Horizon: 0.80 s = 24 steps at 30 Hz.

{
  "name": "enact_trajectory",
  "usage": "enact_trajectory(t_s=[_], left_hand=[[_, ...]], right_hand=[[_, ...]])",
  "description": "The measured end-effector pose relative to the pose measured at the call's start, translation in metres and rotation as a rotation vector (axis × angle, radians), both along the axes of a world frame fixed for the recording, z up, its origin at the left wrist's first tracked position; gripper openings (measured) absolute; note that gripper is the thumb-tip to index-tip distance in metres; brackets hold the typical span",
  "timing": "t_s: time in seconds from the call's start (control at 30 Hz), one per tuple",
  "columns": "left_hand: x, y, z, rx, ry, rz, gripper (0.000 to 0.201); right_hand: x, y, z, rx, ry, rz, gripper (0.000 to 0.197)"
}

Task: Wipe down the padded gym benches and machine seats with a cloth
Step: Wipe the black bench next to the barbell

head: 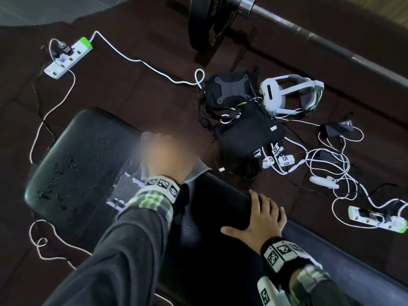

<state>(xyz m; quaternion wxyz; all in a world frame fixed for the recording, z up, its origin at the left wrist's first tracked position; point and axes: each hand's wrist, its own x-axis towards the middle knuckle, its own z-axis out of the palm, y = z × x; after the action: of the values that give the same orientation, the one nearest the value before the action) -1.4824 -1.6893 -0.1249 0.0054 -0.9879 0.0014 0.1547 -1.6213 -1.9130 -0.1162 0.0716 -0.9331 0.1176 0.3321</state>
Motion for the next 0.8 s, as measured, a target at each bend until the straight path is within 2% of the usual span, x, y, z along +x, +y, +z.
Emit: enact_trajectory(t_s=[0.1, 0.2, 0.3, 0.4, 0.47, 0.57, 0.7, 0.8], left_hand=[[-0.023, -0.033, 0.002, -0.053, 0.018, -0.037, 0.056], [-0.049, -0.063, -0.001, -0.214, -0.011, -0.133, 0.049], [-0.051, -0.059, -0.006, -0.297, -0.053, -0.181, 0.041], [-0.027, -0.028, -0.007, -0.227, -0.086, -0.103, 0.044], [-0.013, -0.002, -0.009, -0.191, -0.124, 0.025, 0.041], [-0.005, 0.022, -0.011, -0.235, -0.194, 0.188, 0.050], [-0.020, 0.005, -0.012, -0.236, -0.123, 0.153, 0.050], [-0.037, -0.008, -0.014, -0.273, -0.165, 0.072, 0.049]], right_hand=[[0.000, 0.002, -0.002, -0.005, -0.030, -0.013, 0.138], [-0.001, 0.003, -0.003, 0.005, -0.070, -0.026, 0.137], [0.001, 0.002, -0.001, 0.002, -0.041, -0.022, 0.138], [0.004, 0.000, 0.000, 0.003, 0.015, -0.005, 0.144], [0.003, -0.001, 0.001, 0.000, 0.021, -0.002, 0.143], [0.002, 0.000, 0.001, -0.001, 0.009, 0.007, 0.143], [0.000, -0.001, -0.001, 0.000, -0.007, 0.008, 0.140], [0.000, 0.000, -0.004, -0.026, -0.061, 0.004, 0.138]])
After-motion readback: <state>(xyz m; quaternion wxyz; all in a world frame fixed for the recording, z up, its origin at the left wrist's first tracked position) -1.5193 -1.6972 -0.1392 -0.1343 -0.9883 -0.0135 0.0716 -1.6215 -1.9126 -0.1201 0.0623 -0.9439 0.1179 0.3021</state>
